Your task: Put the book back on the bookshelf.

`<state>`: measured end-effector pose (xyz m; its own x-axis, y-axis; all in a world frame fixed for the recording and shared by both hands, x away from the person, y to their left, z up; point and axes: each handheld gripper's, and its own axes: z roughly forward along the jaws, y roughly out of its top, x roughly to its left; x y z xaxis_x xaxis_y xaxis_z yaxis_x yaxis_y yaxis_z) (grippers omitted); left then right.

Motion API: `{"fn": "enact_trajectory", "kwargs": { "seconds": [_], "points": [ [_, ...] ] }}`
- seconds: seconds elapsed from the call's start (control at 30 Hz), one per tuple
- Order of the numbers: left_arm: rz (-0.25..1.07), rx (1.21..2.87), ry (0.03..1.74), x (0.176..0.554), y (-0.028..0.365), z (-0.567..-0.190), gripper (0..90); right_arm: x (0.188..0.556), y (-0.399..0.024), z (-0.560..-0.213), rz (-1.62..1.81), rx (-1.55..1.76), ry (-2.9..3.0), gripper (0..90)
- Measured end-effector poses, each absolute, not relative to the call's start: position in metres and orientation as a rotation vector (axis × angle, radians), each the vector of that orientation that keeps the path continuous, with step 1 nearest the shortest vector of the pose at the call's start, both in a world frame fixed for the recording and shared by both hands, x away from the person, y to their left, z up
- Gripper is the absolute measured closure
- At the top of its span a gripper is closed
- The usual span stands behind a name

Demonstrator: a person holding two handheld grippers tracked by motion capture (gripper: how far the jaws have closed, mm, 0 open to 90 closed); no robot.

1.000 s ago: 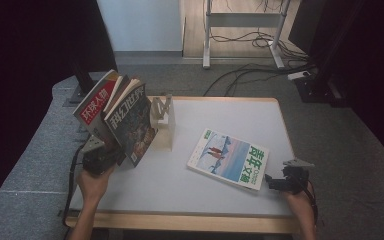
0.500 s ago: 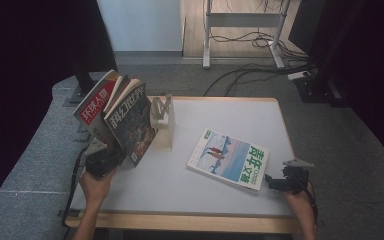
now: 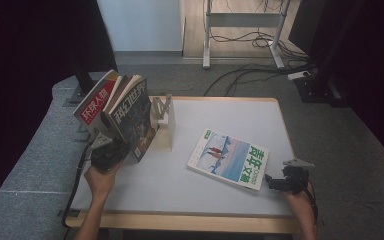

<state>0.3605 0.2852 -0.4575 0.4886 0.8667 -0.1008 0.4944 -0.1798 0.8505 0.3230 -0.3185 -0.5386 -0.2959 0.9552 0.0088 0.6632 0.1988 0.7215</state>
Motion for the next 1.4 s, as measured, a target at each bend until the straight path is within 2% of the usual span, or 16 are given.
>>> {"fn": "enact_trajectory", "kwargs": {
  "seconds": [0.6,1.03,1.4],
  "points": [
    [0.54,1.842,1.141,0.366,0.281,-0.457,80.1,0.323,-0.319,-0.539,0.876,1.506,2.035,0.0],
    [0.528,1.881,1.093,0.337,0.293,-0.459,55.3,0.323,-0.318,-0.539,0.875,1.506,2.035,0.0],
    [0.423,1.956,0.977,0.326,0.273,-0.472,21.4,0.323,-0.318,-0.539,0.875,1.505,2.035,0.0]
  ]
}}
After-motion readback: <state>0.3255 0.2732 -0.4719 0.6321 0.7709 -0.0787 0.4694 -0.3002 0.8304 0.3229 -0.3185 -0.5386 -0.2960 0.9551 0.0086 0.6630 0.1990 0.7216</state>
